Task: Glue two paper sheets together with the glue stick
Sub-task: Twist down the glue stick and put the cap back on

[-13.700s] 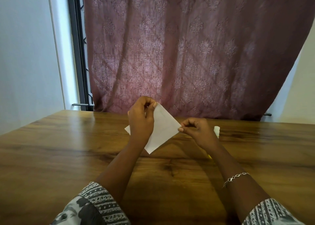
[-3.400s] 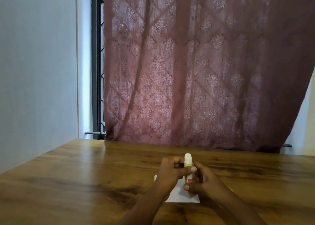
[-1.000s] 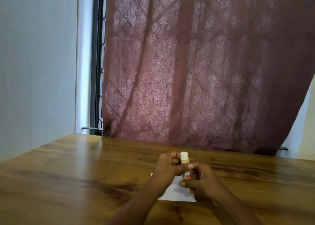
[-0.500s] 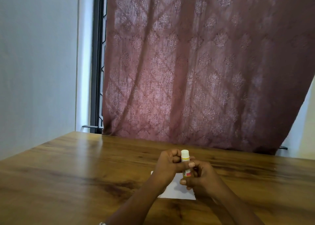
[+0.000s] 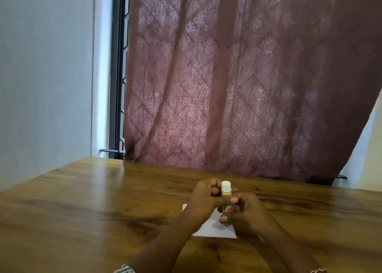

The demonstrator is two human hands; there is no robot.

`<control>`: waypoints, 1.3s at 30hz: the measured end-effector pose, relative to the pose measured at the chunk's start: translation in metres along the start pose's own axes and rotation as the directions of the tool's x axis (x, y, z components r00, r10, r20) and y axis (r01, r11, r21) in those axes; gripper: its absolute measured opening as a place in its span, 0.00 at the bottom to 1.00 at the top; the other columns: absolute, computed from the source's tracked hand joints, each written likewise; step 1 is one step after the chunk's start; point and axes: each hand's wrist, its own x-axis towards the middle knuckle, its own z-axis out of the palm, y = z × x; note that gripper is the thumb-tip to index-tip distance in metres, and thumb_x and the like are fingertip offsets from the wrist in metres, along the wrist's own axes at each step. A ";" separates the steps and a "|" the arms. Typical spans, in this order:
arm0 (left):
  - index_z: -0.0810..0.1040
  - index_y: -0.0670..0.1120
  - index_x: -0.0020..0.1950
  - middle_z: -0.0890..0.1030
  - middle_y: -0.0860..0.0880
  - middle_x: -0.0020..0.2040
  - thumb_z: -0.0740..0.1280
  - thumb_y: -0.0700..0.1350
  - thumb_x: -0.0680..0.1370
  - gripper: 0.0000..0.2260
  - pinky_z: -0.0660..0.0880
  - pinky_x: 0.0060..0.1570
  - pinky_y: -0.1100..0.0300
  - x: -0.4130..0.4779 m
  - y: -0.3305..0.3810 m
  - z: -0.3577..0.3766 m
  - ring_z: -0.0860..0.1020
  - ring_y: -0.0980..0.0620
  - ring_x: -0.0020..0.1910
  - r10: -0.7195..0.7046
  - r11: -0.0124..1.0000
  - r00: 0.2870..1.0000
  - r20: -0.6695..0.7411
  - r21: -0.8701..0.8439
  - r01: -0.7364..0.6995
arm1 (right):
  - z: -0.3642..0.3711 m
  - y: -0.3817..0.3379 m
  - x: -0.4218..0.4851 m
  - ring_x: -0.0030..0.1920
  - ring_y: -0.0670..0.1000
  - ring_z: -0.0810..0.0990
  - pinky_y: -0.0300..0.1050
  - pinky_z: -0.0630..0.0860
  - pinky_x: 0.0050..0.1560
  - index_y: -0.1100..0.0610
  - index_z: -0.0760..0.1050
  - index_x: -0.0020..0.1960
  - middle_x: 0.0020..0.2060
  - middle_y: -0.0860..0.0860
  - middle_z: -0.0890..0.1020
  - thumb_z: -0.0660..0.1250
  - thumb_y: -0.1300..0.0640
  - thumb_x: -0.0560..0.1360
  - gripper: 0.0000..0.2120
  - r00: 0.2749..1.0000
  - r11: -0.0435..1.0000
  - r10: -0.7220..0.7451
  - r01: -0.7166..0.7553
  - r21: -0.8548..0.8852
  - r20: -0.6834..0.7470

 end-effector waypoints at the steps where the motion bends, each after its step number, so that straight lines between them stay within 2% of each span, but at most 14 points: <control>1: 0.75 0.40 0.45 0.83 0.37 0.48 0.71 0.34 0.70 0.08 0.76 0.37 0.61 0.000 0.000 -0.001 0.80 0.47 0.43 0.002 1.000 1.000 0.007 -0.013 -0.002 | 0.001 0.000 0.000 0.31 0.48 0.80 0.41 0.79 0.31 0.58 0.79 0.37 0.31 0.51 0.81 0.71 0.77 0.62 0.15 1.000 1.000 0.002 -0.002 -0.025 0.000; 4: 0.75 0.41 0.43 0.85 0.52 0.40 0.71 0.33 0.70 0.07 0.78 0.38 0.64 0.001 -0.001 -0.002 0.82 0.56 0.38 -0.007 1.000 1.000 0.022 -0.026 0.008 | 0.001 0.000 -0.001 0.33 0.48 0.81 0.40 0.79 0.32 0.58 0.78 0.41 0.33 0.52 0.81 0.70 0.75 0.64 0.14 1.000 0.999 0.017 -0.016 -0.033 0.014; 6: 0.75 0.41 0.42 0.85 0.55 0.38 0.70 0.33 0.70 0.07 0.77 0.34 0.67 0.001 -0.001 -0.003 0.83 0.58 0.37 -0.015 1.000 0.999 0.029 -0.013 0.015 | -0.001 0.002 -0.001 0.37 0.48 0.84 0.40 0.79 0.34 0.58 0.78 0.44 0.35 0.51 0.83 0.67 0.77 0.66 0.15 0.998 0.999 0.037 -0.038 0.018 0.056; 9: 0.75 0.44 0.41 0.83 0.54 0.40 0.70 0.33 0.70 0.08 0.74 0.30 0.70 0.000 0.000 -0.003 0.82 0.60 0.34 -0.015 1.000 0.999 0.035 0.013 0.014 | -0.004 0.004 -0.001 0.41 0.49 0.85 0.41 0.80 0.36 0.57 0.79 0.44 0.35 0.50 0.85 0.63 0.79 0.67 0.18 0.995 0.997 0.058 -0.061 0.040 0.084; 13: 0.77 0.41 0.44 0.83 0.48 0.41 0.72 0.35 0.69 0.07 0.78 0.42 0.60 0.001 -0.004 -0.003 0.82 0.54 0.40 -0.012 0.999 1.000 0.019 0.039 0.011 | -0.002 0.001 0.000 0.35 0.47 0.83 0.38 0.80 0.36 0.58 0.80 0.40 0.31 0.49 0.84 0.66 0.79 0.64 0.17 0.998 0.999 0.031 -0.030 -0.017 0.061; 19: 0.76 0.38 0.46 0.84 0.50 0.41 0.70 0.34 0.70 0.07 0.78 0.38 0.66 0.001 -0.002 -0.003 0.82 0.57 0.37 -0.032 0.999 0.999 0.027 -0.019 0.032 | 0.001 -0.003 -0.001 0.30 0.45 0.79 0.37 0.78 0.32 0.53 0.77 0.40 0.33 0.50 0.80 0.72 0.71 0.64 0.15 0.998 0.993 0.051 -0.046 -0.111 0.044; 22: 0.76 0.35 0.47 0.84 0.53 0.38 0.70 0.34 0.70 0.08 0.74 0.29 0.68 -0.001 -0.001 -0.003 0.81 0.59 0.32 -0.031 0.999 0.999 0.040 -0.014 0.032 | -0.002 -0.001 -0.004 0.39 0.50 0.84 0.41 0.81 0.38 0.56 0.77 0.47 0.42 0.53 0.83 0.68 0.72 0.68 0.14 0.989 0.996 0.082 -0.080 -0.028 0.123; 24: 0.76 0.37 0.46 0.84 0.53 0.37 0.70 0.34 0.70 0.07 0.74 0.30 0.67 -0.001 -0.001 -0.003 0.81 0.59 0.33 -0.026 1.000 0.999 0.040 -0.005 0.026 | -0.006 0.002 -0.005 0.43 0.56 0.84 0.44 0.82 0.39 0.58 0.76 0.51 0.45 0.54 0.85 0.65 0.73 0.70 0.15 0.981 0.993 0.102 -0.110 0.043 0.167; 27: 0.77 0.41 0.44 0.84 0.54 0.34 0.71 0.33 0.70 0.06 0.77 0.36 0.65 -0.001 -0.002 -0.002 0.81 0.57 0.35 -0.014 1.000 0.998 0.056 0.005 0.014 | -0.009 0.002 -0.005 0.37 0.55 0.84 0.43 0.81 0.37 0.60 0.76 0.52 0.41 0.55 0.86 0.65 0.74 0.69 0.15 0.979 0.993 0.113 -0.116 0.010 0.172; 31: 0.78 0.40 0.44 0.83 0.53 0.33 0.71 0.35 0.70 0.05 0.75 0.33 0.69 -0.001 -0.001 -0.001 0.80 0.60 0.32 -0.012 1.000 0.999 0.039 0.008 0.011 | -0.009 0.000 -0.003 0.33 0.50 0.82 0.41 0.80 0.34 0.68 0.76 0.51 0.35 0.55 0.84 0.69 0.75 0.66 0.14 0.985 0.993 0.110 -0.102 -0.062 0.133; 35: 0.77 0.45 0.41 0.82 0.55 0.29 0.70 0.36 0.71 0.05 0.72 0.30 0.70 -0.001 0.001 -0.002 0.78 0.60 0.29 -0.001 1.000 1.000 0.010 0.009 0.001 | 0.000 -0.004 -0.004 0.31 0.43 0.80 0.36 0.78 0.32 0.59 0.78 0.48 0.37 0.48 0.81 0.72 0.69 0.65 0.13 0.996 0.979 0.066 -0.054 -0.195 0.060; 37: 0.77 0.45 0.41 0.83 0.57 0.29 0.70 0.35 0.71 0.06 0.74 0.31 0.70 -0.001 0.002 -0.003 0.79 0.61 0.30 -0.004 1.000 1.000 0.007 0.001 0.004 | 0.001 -0.004 -0.004 0.33 0.43 0.80 0.36 0.77 0.33 0.55 0.76 0.47 0.38 0.49 0.81 0.72 0.69 0.66 0.13 0.997 0.981 0.057 -0.048 -0.189 0.043; 39: 0.77 0.44 0.41 0.84 0.57 0.31 0.70 0.34 0.71 0.06 0.75 0.32 0.68 -0.001 0.002 -0.004 0.80 0.60 0.31 -0.008 1.000 1.000 0.017 0.005 0.008 | 0.000 -0.003 -0.004 0.35 0.46 0.81 0.38 0.79 0.36 0.54 0.76 0.47 0.41 0.53 0.81 0.68 0.72 0.69 0.14 0.994 0.991 0.067 -0.056 -0.121 0.087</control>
